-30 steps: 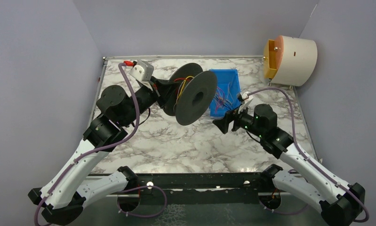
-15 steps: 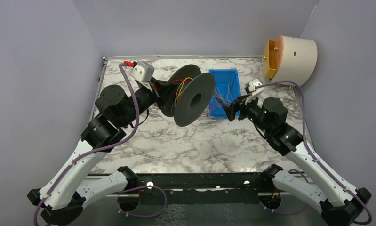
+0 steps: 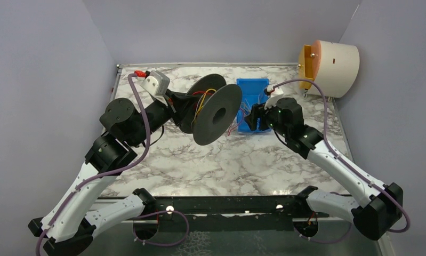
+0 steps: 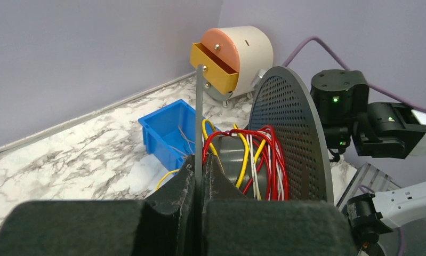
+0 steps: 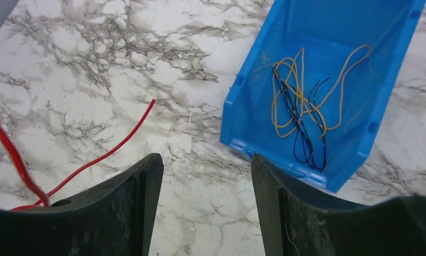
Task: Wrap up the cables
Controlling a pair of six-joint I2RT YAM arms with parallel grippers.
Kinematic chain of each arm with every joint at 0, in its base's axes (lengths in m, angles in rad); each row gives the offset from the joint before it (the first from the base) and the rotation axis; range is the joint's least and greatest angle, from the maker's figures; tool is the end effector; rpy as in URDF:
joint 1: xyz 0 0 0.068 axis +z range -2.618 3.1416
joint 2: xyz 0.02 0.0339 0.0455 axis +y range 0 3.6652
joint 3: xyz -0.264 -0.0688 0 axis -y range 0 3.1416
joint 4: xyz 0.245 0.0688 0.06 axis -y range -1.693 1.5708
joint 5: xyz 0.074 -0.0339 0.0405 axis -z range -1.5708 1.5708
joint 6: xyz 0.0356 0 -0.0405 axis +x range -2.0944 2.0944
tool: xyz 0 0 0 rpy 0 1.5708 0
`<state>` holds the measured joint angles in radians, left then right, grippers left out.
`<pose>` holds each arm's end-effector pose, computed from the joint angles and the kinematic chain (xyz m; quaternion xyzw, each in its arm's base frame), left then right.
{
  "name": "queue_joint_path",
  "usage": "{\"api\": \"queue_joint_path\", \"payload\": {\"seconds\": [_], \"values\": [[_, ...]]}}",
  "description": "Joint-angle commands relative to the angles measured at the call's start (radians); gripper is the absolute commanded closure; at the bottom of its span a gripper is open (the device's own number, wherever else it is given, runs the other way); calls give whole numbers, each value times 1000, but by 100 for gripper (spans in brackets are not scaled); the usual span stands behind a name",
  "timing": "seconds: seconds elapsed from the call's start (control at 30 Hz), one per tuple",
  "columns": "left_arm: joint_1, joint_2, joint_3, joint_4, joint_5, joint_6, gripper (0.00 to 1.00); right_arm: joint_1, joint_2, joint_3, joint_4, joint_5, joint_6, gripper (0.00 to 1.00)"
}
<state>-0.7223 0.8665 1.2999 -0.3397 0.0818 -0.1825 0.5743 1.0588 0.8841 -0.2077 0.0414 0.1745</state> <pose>0.1145 -0.1048 0.4823 0.2085 0.6402 -0.3477 0.6525 0.2057 0.1313 0.3193 -0.1531 0.8142 0.1887 0.5272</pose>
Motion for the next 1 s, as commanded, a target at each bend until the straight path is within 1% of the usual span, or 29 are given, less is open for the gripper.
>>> {"api": "queue_joint_path", "payload": {"seconds": [0.0,0.1,0.2,0.27,0.37,0.5,0.63,0.83,0.97], "values": [[-3,-31,48,77,37,-12,100,-7,30,1,65,-108,103,35],[-3,-32,61,64,39,-12,100,-7,16,-42,138,-139,51,35],[-3,-27,94,44,43,-10,100,-15,-5,-117,268,-174,-32,31],[-3,-24,109,34,34,-9,100,-19,-19,-187,389,-209,-79,29],[-3,-21,133,14,24,-9,100,-28,-38,-252,494,-196,-111,29],[-3,-18,167,-29,16,3,100,-40,-63,-293,561,-219,-166,27],[-3,-24,185,-64,0,19,100,-41,-105,-313,595,-269,-253,23],[-3,-28,208,-96,-4,24,100,-40,-160,-335,608,-469,-471,22],[-3,-26,238,-112,-2,18,100,-40,-189,-355,615,-578,-587,22]]}}
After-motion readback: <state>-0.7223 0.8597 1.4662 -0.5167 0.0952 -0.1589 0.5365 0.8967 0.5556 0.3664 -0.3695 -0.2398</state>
